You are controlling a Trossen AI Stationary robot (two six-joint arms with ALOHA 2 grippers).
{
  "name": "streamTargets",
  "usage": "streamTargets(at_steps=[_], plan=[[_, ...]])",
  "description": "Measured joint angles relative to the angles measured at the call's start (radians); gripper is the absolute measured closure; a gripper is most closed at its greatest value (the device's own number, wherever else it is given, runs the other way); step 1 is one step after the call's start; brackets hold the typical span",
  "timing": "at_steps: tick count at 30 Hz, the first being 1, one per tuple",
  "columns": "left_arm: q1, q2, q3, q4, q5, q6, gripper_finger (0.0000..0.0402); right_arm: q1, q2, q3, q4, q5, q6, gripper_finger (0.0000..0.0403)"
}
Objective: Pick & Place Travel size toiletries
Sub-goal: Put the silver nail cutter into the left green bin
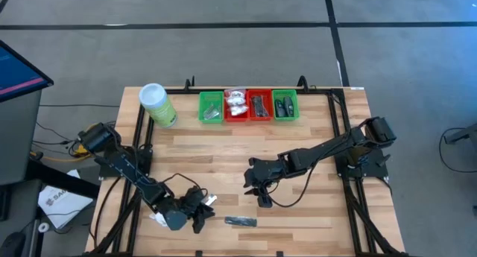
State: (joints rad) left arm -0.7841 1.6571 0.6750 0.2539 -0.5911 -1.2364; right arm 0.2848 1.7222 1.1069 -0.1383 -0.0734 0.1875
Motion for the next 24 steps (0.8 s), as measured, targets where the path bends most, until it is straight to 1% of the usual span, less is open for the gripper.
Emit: streamTargets(at_steps=[2,5,8,9,11,12,14,16,18,20,24], plan=[[0.000,0.000,0.000,-0.006,0.000,0.028,0.0302,0.000,0.000,0.000,0.000,0.000,0.000,0.0295],[-0.007,-0.001,0.000,0.006,0.000,0.128,0.0303,0.000,0.000,0.000,0.000,0.000,-0.003,0.0295],[-0.013,-0.001,0.000,0.035,-0.002,0.128,0.0304,0.000,0.000,0.000,-0.002,0.000,-0.003,0.0295],[-0.011,-0.001,-0.001,0.072,0.004,0.120,0.0304,0.000,0.000,0.000,-0.005,0.000,-0.003,0.0295],[-0.011,-0.001,0.007,0.196,0.011,0.117,0.0304,0.002,0.000,0.000,-0.012,0.000,-0.003,0.0295],[-0.015,-0.001,0.029,0.245,0.024,0.158,0.0305,0.003,0.000,0.000,-0.016,0.000,-0.003,0.0295],[-0.044,-0.001,0.115,0.266,0.031,0.264,0.0309,0.004,0.000,0.000,-0.021,0.000,-0.003,0.0295],[-0.082,0.004,0.212,0.208,-0.001,0.349,0.0316,0.004,0.000,0.000,-0.023,0.000,-0.003,0.0295],[-0.109,0.038,0.316,0.095,-0.042,0.362,0.0325,0.004,0.000,0.000,-0.032,0.000,-0.003,0.0295],[-0.134,0.080,0.414,-0.038,-0.070,0.332,0.0337,0.005,0.001,0.000,-0.039,0.000,-0.003,0.0295],[-0.169,0.161,0.585,-0.239,-0.071,0.216,0.0359,0.014,0.001,0.000,-0.047,0.000,-0.002,0.0295]])
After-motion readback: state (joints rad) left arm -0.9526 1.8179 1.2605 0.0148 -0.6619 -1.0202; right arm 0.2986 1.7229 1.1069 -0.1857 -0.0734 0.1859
